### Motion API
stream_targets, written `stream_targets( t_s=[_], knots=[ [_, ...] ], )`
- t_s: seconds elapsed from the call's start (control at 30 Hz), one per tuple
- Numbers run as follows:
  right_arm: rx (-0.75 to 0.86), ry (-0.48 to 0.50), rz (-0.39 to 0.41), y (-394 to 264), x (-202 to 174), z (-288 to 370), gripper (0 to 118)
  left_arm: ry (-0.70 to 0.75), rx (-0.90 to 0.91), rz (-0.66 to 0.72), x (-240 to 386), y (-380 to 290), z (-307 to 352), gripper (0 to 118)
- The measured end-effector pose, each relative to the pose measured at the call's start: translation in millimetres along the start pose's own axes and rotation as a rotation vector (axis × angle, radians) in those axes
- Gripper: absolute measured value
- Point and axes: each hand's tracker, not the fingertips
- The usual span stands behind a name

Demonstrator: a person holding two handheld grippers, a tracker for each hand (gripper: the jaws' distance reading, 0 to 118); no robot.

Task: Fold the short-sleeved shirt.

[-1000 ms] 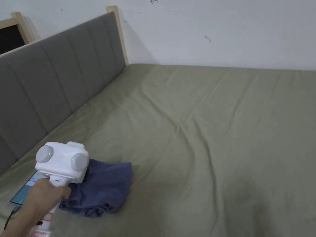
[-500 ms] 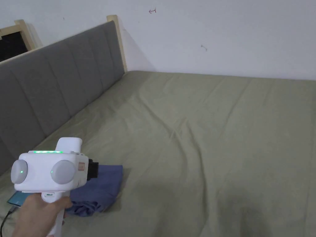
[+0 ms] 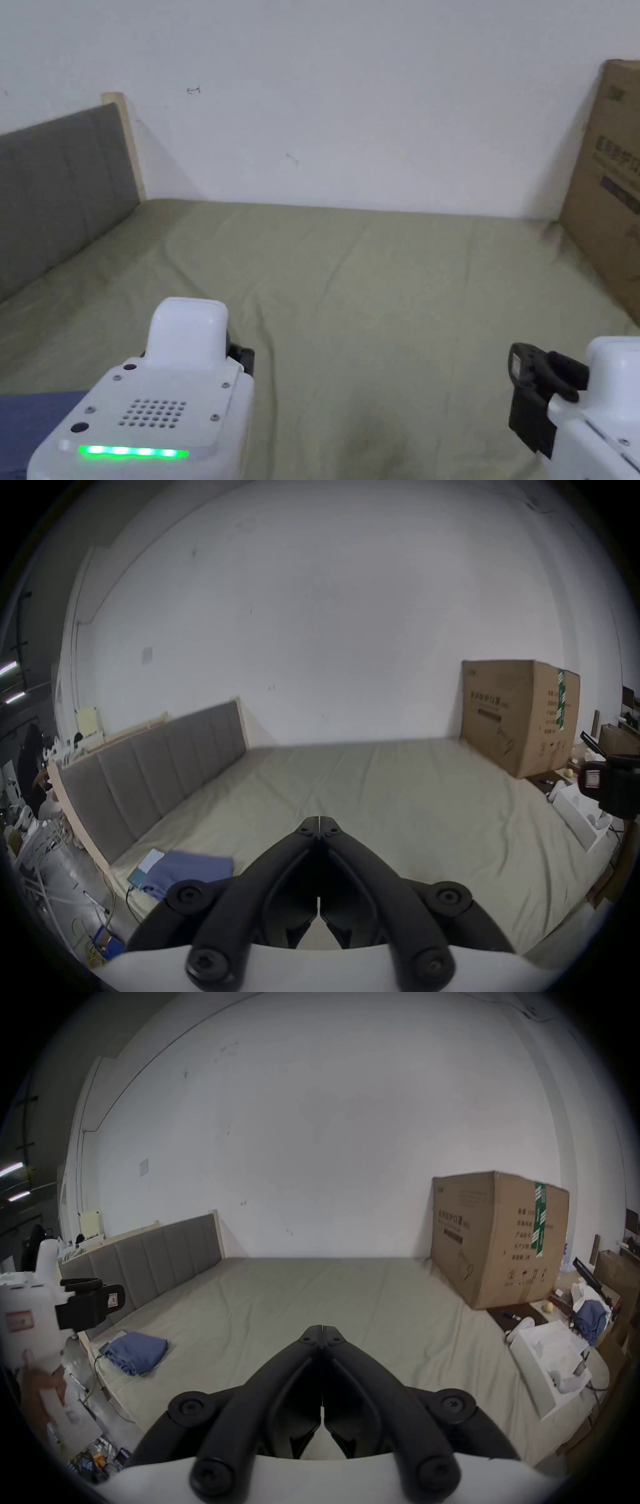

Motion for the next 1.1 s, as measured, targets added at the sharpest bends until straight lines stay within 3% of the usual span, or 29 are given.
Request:
stream_targets(
  t_s=[0.13, 0.27, 0.33, 0.37, 0.4, 0.47, 0.5, 0.53, 0.57, 0.6, 0.63, 0.67, 0.7, 0.8, 0.93, 1.1],
  knots=[
    [0.032, -0.033, 0.017, 13, 17, 7, 0, -0.045, 0.042, 0.011, 33, 13, 17, 0],
    [0.064, -0.036, -0.053, 19, 30, 17, 0, -0.056, 0.111, 0.012, 56, 22, 33, 0],
    [0.078, -0.036, -0.043, 20, 31, 22, 0, -0.089, 0.133, -0.003, 60, 27, 37, 0],
    [0.089, -0.049, -0.008, 21, 30, 25, 0, -0.084, 0.147, -0.003, 62, 29, 39, 6],
    [0.099, -0.063, 0.030, 22, 30, 28, 0, -0.089, 0.149, -0.019, 63, 31, 39, 19],
    [0.116, -0.081, 0.044, 23, 29, 32, 1, -0.084, 0.139, -0.034, 66, 35, 39, 75],
    [0.119, -0.086, 0.039, 23, 30, 35, 3, -0.095, 0.127, -0.030, 64, 36, 40, 95],
    [0.124, -0.095, 0.030, 23, 31, 37, 12, -0.123, 0.120, 0.005, 63, 36, 41, 107],
    [0.132, -0.102, 0.024, 23, 30, 39, 25, -0.156, 0.109, 0.028, 60, 36, 42, 108],
    [0.138, -0.102, 0.031, 23, 31, 40, 44, -0.183, 0.075, 0.052, 57, 38, 43, 108],
    [0.141, -0.106, 0.040, 24, 31, 42, 80, -0.198, 0.038, 0.063, 55, 39, 42, 108],
    [0.142, -0.112, 0.054, 24, 32, 44, 102, -0.229, 0.011, 0.037, 53, 36, 39, 108],
    [0.147, -0.113, 0.058, 23, 31, 46, 113, -0.234, -0.007, 0.015, 53, 36, 38, 108],
    [0.183, -0.115, 0.044, 23, 33, 58, 118, -0.157, 0.005, 0.007, 58, 35, 45, 108],
    [0.175, -0.127, 0.022, 25, 38, 63, 118, -0.300, -0.043, 0.110, 49, 41, 49, 108],
    [0.178, -0.154, 0.006, 28, 46, 67, 118, -0.155, -0.019, 0.038, 57, 42, 61, 108]
  ],
)
